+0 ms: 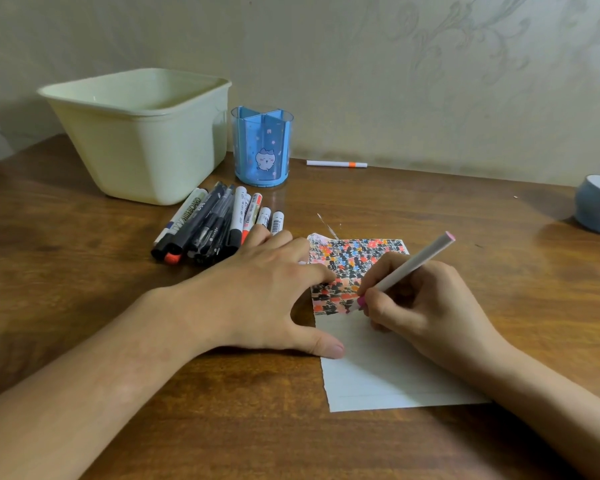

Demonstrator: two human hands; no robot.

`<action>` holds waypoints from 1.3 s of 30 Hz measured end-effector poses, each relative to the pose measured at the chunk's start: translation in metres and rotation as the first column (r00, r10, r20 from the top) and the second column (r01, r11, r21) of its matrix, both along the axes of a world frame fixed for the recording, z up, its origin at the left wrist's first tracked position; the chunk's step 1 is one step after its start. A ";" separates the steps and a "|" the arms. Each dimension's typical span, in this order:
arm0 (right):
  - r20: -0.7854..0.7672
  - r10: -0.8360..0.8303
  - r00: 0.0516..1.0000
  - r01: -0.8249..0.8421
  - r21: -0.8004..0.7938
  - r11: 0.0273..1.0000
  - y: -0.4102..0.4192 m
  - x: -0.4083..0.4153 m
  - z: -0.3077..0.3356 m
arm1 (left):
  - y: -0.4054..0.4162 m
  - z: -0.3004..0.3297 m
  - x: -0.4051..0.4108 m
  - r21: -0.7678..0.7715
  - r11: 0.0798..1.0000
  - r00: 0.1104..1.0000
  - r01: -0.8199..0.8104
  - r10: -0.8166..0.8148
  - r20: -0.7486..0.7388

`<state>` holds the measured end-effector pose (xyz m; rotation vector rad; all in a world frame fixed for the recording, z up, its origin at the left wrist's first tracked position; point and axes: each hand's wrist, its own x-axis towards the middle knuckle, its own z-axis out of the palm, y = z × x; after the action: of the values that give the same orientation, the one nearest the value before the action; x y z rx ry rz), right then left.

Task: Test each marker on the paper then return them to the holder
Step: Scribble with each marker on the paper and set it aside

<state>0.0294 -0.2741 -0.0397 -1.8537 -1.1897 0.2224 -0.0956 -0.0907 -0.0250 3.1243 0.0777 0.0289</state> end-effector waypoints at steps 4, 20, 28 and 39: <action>-0.001 0.034 0.999 -0.034 -0.009 0.999 0.000 -0.002 0.001 | 0.000 0.001 0.000 0.006 1.000 1.000 -0.001 0.002 -0.003; -0.039 0.032 0.999 -0.031 0.007 0.999 -0.001 0.000 0.000 | -0.001 0.002 -0.001 -0.012 1.000 1.000 -0.005 0.005 -0.019; -0.026 0.032 0.999 -0.032 0.001 0.999 -0.001 0.000 0.001 | -0.001 0.002 -0.001 -0.021 1.000 1.000 -0.008 0.007 -0.016; -0.015 0.082 0.997 -0.083 -0.017 0.996 -0.002 0.000 0.001 | -0.002 0.003 -0.001 -0.009 1.000 0.999 -0.018 0.018 -0.039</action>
<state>0.0297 -0.2761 -0.0382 -1.8166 -1.2594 0.2920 -0.0964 -0.0925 -0.0216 3.1151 0.1061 -0.0327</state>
